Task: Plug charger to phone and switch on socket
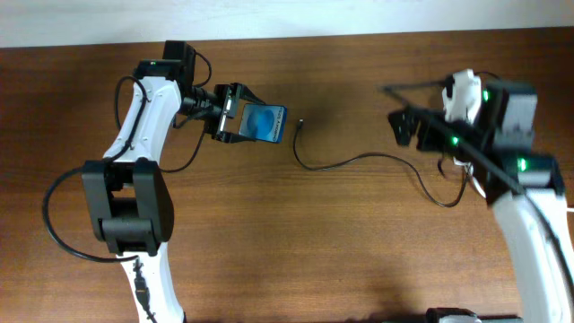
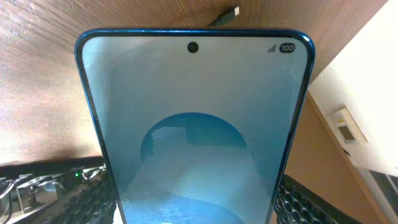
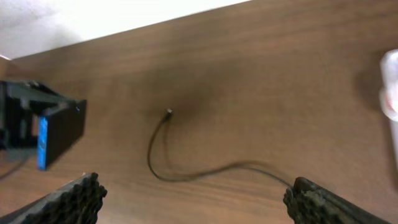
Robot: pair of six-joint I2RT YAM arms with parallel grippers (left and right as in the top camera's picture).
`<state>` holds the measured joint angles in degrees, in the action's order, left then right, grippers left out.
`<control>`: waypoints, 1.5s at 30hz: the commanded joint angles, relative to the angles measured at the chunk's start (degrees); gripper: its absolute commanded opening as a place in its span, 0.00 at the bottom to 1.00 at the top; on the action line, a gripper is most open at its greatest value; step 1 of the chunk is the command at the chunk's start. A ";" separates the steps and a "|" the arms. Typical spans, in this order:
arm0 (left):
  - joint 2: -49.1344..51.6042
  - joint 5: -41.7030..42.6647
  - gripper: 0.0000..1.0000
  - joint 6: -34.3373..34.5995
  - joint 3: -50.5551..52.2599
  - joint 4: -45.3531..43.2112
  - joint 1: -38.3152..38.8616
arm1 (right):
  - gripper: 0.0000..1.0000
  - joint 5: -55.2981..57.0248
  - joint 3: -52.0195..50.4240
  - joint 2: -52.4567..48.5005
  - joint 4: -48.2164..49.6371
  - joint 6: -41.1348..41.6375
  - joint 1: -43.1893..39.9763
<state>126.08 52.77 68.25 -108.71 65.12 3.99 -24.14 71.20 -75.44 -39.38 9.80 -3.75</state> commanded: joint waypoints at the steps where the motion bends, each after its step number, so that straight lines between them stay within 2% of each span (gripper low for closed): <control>1: -0.42 -0.26 0.00 0.76 -1.29 0.07 -0.48 | 0.98 -5.20 5.95 -7.15 0.81 0.15 0.31; 4: -0.42 -0.26 0.00 0.76 -1.29 -0.44 -0.72 | 0.98 -7.32 5.97 -11.85 4.76 3.56 0.35; 8: -0.42 -4.28 0.00 0.83 -1.29 -2.08 -2.64 | 0.99 -12.92 5.97 -18.93 14.88 14.58 0.87; 9: -0.42 -5.64 0.00 1.20 -1.29 -2.08 -3.34 | 0.94 -12.96 5.97 -21.24 16.83 18.29 1.66; 14: -0.42 -9.42 0.00 1.20 -1.29 -2.05 -6.16 | 0.91 -12.66 5.97 -29.03 19.50 26.71 6.47; 20: -0.42 -10.78 0.00 1.16 -1.29 -2.03 -8.55 | 0.86 -10.69 5.97 -36.06 20.63 30.10 12.04; 23: -0.42 -10.84 0.00 1.16 -1.29 -2.03 -8.55 | 0.63 -10.34 5.97 -38.99 22.67 30.18 13.92; 28: -0.42 -10.80 0.00 1.16 -1.29 -2.01 -8.55 | 0.52 -9.44 5.97 -43.58 27.04 32.81 17.38; 35: -0.42 -10.80 0.00 1.16 -1.29 -0.98 -8.55 | 0.52 -8.74 5.97 -48.85 34.80 34.91 20.74; 45: -0.42 -10.80 0.00 1.14 -1.29 -0.96 -8.55 | 0.52 -4.44 5.97 -52.96 36.85 38.16 23.26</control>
<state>126.08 41.06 68.84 -108.71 64.05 -4.47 -31.75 77.12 -125.12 -2.37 46.65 18.61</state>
